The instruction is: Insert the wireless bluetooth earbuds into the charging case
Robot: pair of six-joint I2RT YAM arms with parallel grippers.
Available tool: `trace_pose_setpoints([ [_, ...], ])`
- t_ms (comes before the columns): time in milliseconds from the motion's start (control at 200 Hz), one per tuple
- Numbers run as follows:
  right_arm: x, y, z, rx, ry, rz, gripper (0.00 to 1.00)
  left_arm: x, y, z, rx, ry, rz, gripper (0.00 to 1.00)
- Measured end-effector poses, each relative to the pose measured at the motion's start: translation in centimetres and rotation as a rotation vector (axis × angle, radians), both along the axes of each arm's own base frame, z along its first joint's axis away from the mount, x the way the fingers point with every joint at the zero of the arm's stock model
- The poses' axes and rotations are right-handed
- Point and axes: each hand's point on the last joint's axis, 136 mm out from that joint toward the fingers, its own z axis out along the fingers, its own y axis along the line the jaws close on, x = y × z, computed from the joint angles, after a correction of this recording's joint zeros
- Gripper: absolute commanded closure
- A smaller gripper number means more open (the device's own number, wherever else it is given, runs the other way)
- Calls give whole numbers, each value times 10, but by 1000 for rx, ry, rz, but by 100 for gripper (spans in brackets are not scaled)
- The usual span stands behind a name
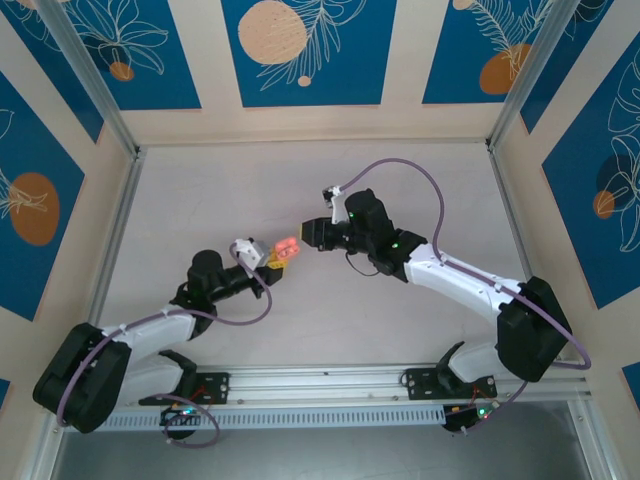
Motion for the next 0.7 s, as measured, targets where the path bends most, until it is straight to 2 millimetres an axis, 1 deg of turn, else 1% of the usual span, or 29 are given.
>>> trace_pose_setpoints([
  [155,-2,11,-13,-5,20,32,74,0,1,9,-12,-24,6,76],
  [285,-3,15,-22,-15,38,42,74,0,3,13,-16,-38,21,76],
  [590,-6,19,-21,-10,34,54,74,1,8,20,-19,-50,50,76],
  [700,-8,21,-24,-14,39,61,74,1,9,20,-21,-50,56,76],
])
